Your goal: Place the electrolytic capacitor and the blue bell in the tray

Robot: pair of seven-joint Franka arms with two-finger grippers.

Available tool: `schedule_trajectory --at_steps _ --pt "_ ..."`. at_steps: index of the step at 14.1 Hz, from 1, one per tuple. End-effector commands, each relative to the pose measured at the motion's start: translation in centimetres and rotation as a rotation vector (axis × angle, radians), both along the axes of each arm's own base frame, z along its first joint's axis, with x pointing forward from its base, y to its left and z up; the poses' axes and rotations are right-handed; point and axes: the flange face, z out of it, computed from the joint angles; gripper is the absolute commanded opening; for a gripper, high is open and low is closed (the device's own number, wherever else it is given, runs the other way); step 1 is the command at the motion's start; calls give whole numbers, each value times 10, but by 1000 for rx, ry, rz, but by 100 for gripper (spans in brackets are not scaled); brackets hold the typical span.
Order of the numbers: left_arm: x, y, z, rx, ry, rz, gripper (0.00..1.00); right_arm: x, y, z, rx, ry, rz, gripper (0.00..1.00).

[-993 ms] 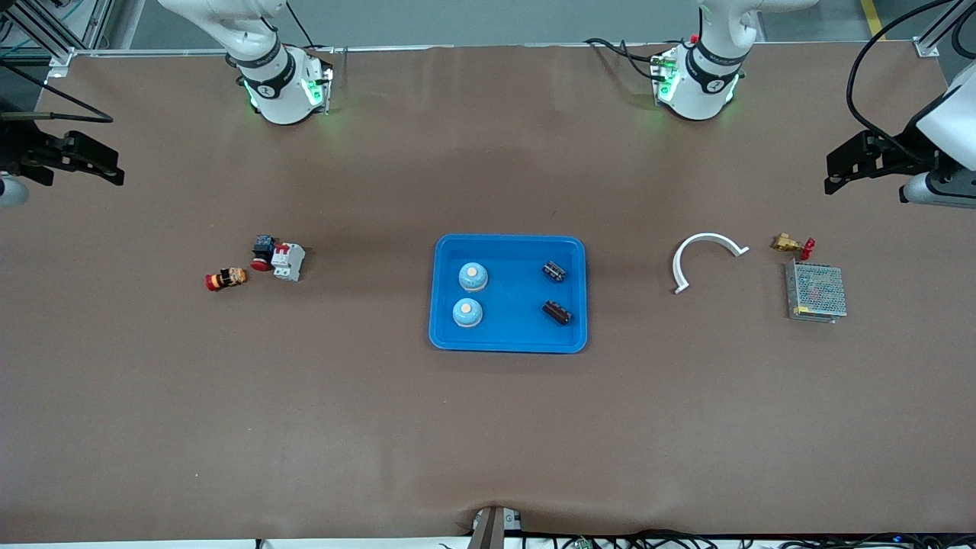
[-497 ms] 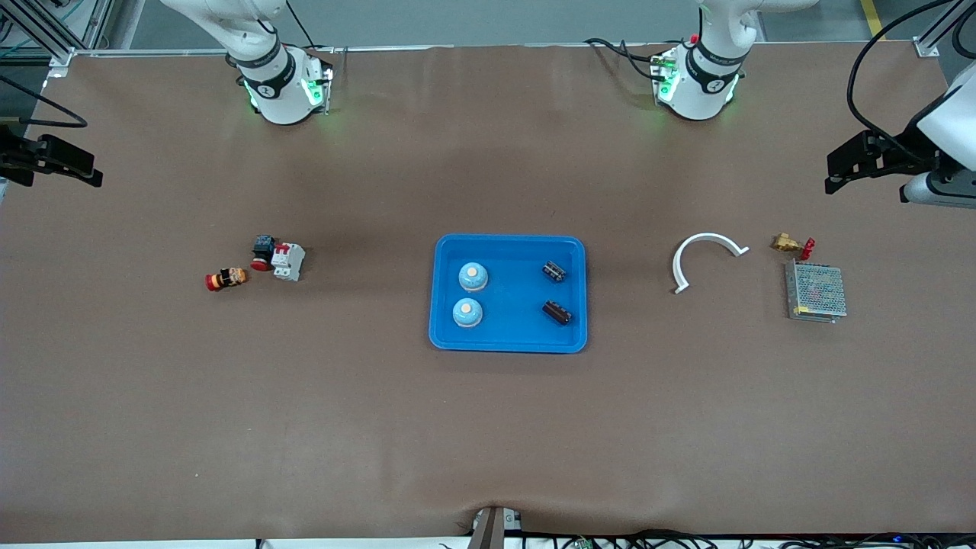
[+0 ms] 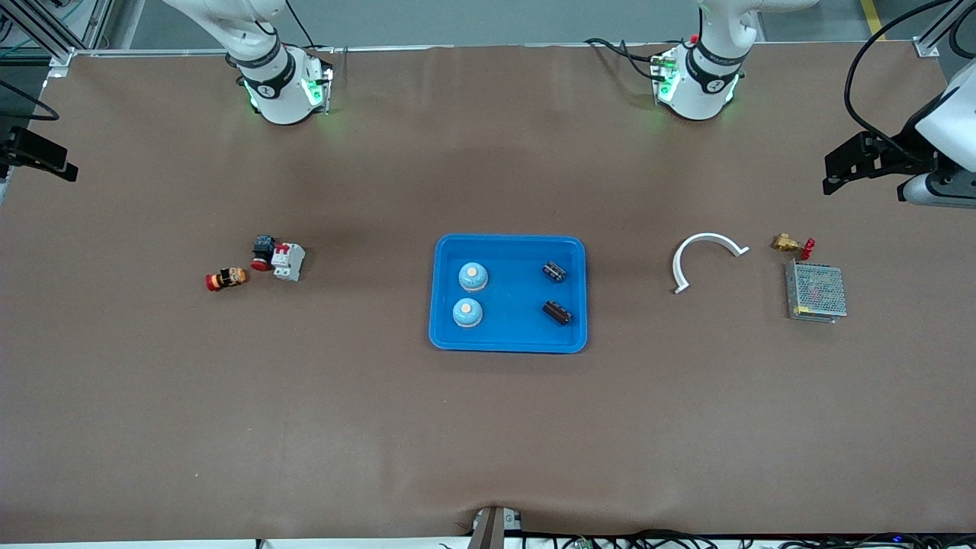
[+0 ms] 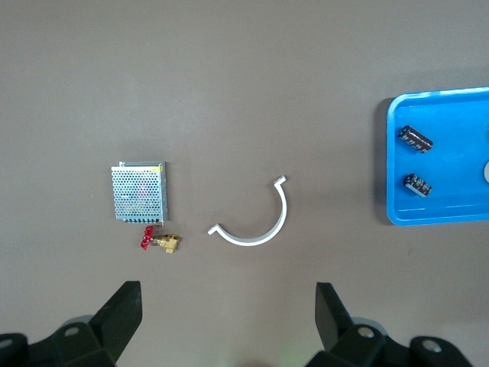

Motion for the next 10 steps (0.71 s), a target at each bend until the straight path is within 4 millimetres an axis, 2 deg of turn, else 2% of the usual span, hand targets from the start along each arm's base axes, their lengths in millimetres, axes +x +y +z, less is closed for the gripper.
schedule_trajectory --at_steps 1,6,10 --pt "-1 -6 3 2 4 2 100 -3 3 4 15 -6 9 100" --pt "-1 -5 4 3 0 4 100 -3 1 11 13 -25 4 100" --pt "-1 -3 5 1 -1 8 100 -2 17 13 4 -25 25 100"
